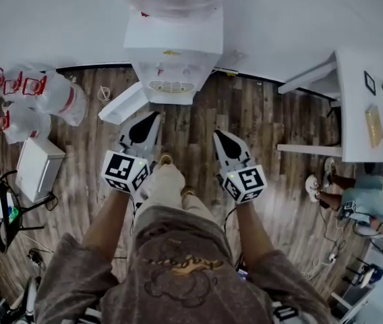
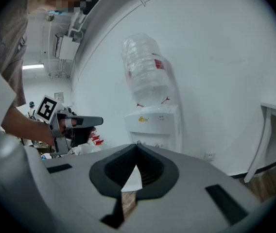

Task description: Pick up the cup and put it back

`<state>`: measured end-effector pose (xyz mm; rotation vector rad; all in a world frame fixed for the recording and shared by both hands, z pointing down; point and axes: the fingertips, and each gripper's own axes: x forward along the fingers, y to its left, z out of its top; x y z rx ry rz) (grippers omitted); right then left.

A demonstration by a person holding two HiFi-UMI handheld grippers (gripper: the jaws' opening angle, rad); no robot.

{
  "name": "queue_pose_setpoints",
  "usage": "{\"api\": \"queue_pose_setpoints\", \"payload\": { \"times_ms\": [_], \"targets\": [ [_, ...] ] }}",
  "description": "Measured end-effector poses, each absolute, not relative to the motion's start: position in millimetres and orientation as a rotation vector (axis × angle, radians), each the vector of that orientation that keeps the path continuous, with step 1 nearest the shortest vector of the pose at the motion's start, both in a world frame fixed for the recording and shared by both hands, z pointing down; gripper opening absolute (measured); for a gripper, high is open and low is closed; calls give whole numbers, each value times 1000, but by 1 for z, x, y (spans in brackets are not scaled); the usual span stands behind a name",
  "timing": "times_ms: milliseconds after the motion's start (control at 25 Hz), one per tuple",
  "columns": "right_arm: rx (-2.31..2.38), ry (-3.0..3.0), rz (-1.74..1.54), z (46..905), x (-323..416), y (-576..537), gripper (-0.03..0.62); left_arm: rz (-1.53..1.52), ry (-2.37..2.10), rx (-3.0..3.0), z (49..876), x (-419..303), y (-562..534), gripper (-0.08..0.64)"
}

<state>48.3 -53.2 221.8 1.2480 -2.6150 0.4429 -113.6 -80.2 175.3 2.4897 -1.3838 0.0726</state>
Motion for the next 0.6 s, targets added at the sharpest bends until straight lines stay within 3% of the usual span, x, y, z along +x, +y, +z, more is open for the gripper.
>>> {"api": "queue_pose_setpoints", "payload": {
  "times_ms": [600],
  "targets": [
    [1270, -2636, 412, 377, 58, -109, 2, 108, -1377, 2526, 337, -108, -132, 3]
  ]
}}
